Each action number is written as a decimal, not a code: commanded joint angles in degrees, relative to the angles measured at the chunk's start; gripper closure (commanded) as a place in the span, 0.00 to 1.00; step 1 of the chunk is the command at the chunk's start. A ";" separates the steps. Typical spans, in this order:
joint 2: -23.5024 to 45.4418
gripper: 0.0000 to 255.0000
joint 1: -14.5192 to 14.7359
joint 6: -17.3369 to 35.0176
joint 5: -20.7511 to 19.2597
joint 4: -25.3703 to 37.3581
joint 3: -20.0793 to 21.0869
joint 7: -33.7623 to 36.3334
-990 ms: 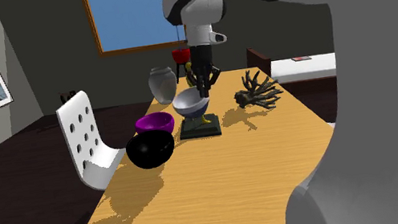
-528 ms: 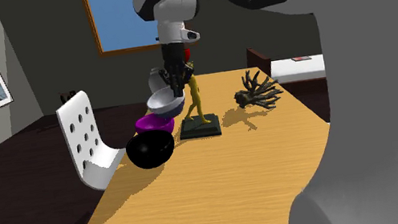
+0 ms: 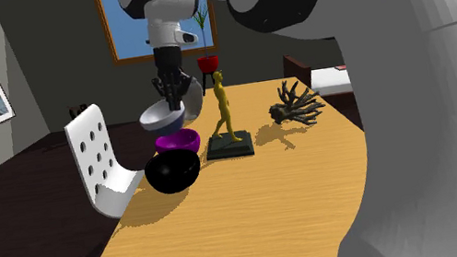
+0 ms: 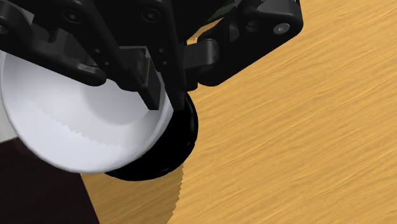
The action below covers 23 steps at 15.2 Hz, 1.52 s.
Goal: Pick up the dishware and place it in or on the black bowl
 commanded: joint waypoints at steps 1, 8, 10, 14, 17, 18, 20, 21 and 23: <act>-0.13 1.00 0.08 1.19 0.05 -1.26 0.05 0.25; -0.53 1.00 -0.59 6.79 0.15 -7.33 -0.07 -0.22; -0.49 1.00 -0.72 8.30 0.12 -8.82 -0.12 -0.33; -0.22 1.00 -0.91 11.22 0.02 -11.52 -0.24 -0.52; 0.14 1.00 -1.00 13.34 -0.10 -13.31 -0.35 -0.64; 0.28 1.00 -1.02 14.03 -0.15 -13.87 -0.39 -0.67; 0.61 1.00 -1.05 15.39 -0.26 -14.94 -0.47 -0.74; 0.78 1.00 -1.05 16.04 -0.32 -15.42 -0.52 -0.76; 0.78 1.00 -1.06 16.04 -0.32 -15.43 -0.52 -0.76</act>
